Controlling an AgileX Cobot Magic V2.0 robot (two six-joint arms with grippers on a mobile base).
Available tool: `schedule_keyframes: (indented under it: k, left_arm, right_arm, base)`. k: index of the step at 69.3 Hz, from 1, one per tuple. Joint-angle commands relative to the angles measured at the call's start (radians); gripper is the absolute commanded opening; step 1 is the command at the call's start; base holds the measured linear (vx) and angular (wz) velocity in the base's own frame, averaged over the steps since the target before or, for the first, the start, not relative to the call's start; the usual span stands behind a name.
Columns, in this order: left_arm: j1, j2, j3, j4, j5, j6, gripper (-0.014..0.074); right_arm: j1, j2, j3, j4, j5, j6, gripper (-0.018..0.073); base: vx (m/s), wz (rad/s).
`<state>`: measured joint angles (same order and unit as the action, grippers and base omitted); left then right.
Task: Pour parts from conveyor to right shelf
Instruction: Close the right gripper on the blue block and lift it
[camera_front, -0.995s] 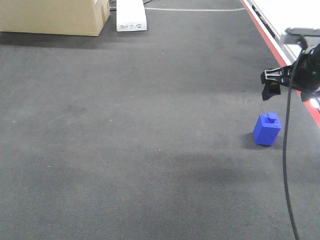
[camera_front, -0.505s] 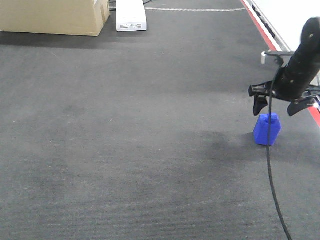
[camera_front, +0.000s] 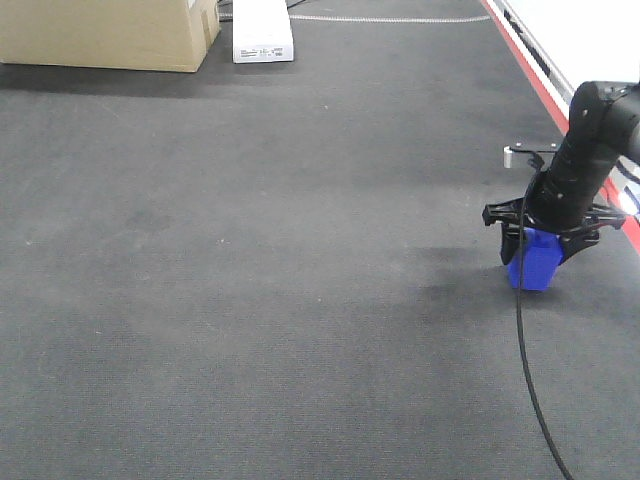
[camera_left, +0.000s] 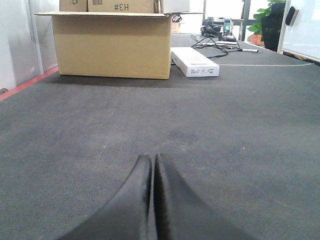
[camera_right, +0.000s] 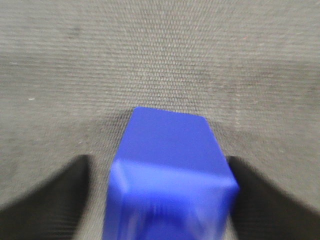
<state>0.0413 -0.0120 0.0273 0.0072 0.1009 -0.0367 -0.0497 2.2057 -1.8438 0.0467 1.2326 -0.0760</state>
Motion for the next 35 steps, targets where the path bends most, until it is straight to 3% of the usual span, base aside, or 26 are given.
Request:
schedule_keyframes:
  k: [1, 10, 35]
  left_arm:
    - [-0.005, -0.013, -0.020, -0.007, -0.079, -0.008, -0.0006]
    - [-0.005, -0.013, -0.020, -0.007, -0.079, -0.008, -0.0006]
    - [-0.005, -0.013, -0.020, -0.007, -0.079, -0.008, -0.0006]
  right_arm:
    - [-0.004, -0.059, -0.032, -0.007, 0.040, -0.008, 0.0272]
    - [-0.004, -0.059, -0.032, -0.035, 0.030, -0.008, -0.0018]
    - [-0.001, -0.222, -0.029, -0.047, -0.091, 0.007, -0.0006]
  base:
    - [0.00, 0.00]
    - [0.00, 0.00]
    - [0.00, 0.00]
